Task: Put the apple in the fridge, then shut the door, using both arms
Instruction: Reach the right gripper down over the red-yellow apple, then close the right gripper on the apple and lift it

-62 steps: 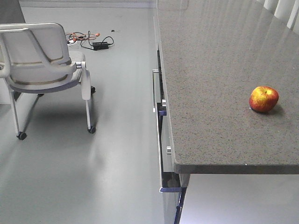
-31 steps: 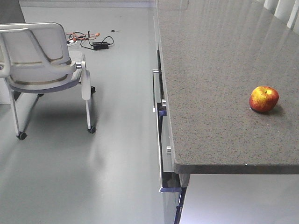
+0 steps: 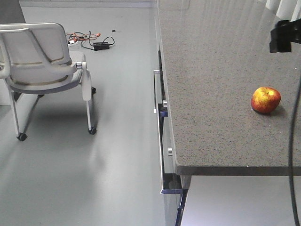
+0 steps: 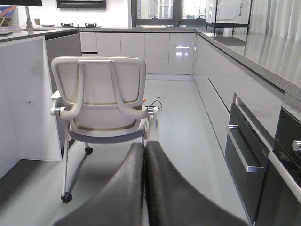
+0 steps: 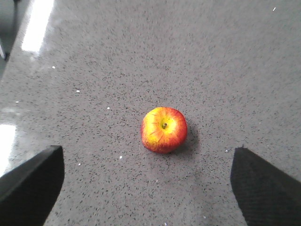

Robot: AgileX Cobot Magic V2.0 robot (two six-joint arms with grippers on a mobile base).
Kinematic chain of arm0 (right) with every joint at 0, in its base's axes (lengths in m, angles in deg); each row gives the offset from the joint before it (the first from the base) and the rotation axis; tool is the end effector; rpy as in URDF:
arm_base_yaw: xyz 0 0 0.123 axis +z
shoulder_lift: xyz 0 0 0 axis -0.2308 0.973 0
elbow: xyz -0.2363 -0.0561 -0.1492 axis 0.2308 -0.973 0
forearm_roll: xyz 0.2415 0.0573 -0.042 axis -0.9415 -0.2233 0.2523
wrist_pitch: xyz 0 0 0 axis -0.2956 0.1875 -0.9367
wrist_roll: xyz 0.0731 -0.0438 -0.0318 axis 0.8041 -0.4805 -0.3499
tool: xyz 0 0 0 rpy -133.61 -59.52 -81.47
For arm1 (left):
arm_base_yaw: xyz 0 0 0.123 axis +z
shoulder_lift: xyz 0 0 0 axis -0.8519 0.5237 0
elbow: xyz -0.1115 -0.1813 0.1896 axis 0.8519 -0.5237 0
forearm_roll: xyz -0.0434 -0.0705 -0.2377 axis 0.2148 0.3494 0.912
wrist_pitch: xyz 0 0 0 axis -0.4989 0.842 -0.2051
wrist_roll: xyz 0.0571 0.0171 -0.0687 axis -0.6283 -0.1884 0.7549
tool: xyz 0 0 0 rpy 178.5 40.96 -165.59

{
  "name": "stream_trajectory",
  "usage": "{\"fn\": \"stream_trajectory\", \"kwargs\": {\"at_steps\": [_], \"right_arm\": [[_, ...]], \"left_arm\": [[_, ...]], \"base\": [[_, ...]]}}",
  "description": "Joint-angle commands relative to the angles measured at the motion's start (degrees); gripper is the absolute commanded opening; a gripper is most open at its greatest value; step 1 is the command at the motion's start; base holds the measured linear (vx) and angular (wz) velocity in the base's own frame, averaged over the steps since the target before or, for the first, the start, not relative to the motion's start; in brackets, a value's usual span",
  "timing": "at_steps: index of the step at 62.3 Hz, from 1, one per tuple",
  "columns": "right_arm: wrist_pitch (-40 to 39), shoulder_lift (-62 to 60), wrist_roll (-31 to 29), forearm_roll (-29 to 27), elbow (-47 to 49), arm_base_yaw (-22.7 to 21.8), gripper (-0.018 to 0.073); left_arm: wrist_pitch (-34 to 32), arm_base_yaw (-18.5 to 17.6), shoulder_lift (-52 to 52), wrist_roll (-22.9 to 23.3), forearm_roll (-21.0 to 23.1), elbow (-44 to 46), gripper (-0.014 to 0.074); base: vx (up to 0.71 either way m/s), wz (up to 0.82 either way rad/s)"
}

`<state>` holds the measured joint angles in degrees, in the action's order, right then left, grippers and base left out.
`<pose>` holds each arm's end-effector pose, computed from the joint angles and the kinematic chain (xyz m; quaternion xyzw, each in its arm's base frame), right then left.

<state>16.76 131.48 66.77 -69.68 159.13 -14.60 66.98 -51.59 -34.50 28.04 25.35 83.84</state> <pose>0.3510 -0.0157 0.4165 -0.0032 0.9265 -0.0564 0.3720 0.0561 0.0076 0.1954 -0.0676 0.7163 0.0235 0.6941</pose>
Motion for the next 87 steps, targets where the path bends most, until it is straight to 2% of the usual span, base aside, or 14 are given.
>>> {"fn": "stream_trajectory", "kwargs": {"at_steps": [1, 9, 16, 24, 40, 73, 79, 87], "right_arm": [[1.8, 4.6, -0.3, -1.3, 8.4, -2.7, 0.0678], [2.8, 10.2, -3.3, -9.1, 12.4, -7.0, 0.0673], [1.4, 13.6, -5.3, -13.1, 12.6, -10.2, 0.0670], [0.1, 16.5, -9.8, -16.5, 12.6, -11.4, 0.0666], [-4.2, 22.0, -11.3, -17.9, 12.6, -11.2, 0.0658], [-6.5, 30.7, -12.1, -18.1, 12.6, -11.2, 0.0639], [-6.2, 30.7, -12.1, -17.8, 12.6, -11.2, 0.0622], [-5.0, 30.7, -12.1, -17.1, 12.6, -11.2, 0.0542]], "left_arm": [[-4.5, 0.0, -0.9, 0.4, 0.3, -1.6, -0.0006], [-4.5, 0.0, -0.9, 0.4, 0.3, -1.6, -0.0006], [-4.5, 0.0, -0.9, 0.4, 0.3, -1.6, -0.0006], [-4.5, 0.0, -0.9, 0.4, 0.3, -1.6, -0.0006], [-4.5, 0.0, -0.9, 0.4, 0.3, -1.6, -0.0006], [-4.5, 0.0, -0.9, 0.4, 0.3, -1.6, -0.0006], [-4.5, 0.0, -0.9, 0.4, 0.3, -1.6, -0.0006], [-4.5, 0.0, -0.9, 0.4, 0.3, -1.6, -0.0006]], "base": [[0.00, 0.00], [0.00, 0.00], [0.00, 0.00], [0.00, 0.00], [0.00, 0.00], [0.00, 0.00], [0.00, 0.00], [0.00, 0.00]]}}
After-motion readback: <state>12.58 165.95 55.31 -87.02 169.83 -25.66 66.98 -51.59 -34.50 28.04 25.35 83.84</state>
